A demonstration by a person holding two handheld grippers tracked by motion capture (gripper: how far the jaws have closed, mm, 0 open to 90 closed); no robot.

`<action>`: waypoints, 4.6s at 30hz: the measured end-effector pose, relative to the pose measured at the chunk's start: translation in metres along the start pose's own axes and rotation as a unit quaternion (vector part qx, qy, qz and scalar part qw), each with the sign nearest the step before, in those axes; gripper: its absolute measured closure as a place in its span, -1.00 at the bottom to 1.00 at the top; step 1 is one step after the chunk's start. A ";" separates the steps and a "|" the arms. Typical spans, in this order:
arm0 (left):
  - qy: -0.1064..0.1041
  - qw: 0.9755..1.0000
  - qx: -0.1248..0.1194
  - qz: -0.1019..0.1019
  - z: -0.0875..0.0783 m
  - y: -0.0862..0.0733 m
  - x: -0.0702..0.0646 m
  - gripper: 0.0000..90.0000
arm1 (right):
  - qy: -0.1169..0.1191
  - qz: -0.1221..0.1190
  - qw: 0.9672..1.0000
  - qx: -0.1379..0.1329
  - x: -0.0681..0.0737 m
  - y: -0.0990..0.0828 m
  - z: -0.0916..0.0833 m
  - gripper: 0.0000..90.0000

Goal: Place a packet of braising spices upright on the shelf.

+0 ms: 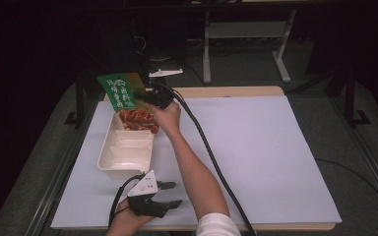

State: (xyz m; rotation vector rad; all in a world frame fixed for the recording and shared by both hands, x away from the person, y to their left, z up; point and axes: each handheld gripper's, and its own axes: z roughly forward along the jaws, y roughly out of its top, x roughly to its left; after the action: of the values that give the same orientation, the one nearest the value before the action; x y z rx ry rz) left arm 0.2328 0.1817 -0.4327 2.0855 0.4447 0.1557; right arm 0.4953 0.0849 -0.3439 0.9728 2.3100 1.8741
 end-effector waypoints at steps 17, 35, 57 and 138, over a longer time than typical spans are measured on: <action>-0.001 1.000 0.000 0.002 0.000 0.000 0.000 -0.14 | 0.012 0.050 0.998 -0.021 0.004 -0.002 0.003 0.99; 0.000 1.000 0.003 0.003 0.001 0.001 0.000 -0.14 | 0.001 -0.020 0.999 0.035 -0.004 -0.007 0.000 0.98; 0.009 1.000 0.013 0.000 0.004 0.001 0.001 -0.22 | 0.003 -0.034 0.998 0.060 0.001 -0.006 -0.036 0.37; 0.026 0.999 0.023 -0.030 0.001 -0.002 0.006 -0.42 | -0.005 0.014 0.995 0.096 -0.008 -0.087 -0.225 -0.21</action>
State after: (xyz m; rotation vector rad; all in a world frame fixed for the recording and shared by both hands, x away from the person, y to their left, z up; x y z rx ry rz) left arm 0.2381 0.1839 -0.4355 2.1152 0.5459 0.1659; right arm 0.3768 -0.1246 -0.3604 1.0352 2.5200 1.6778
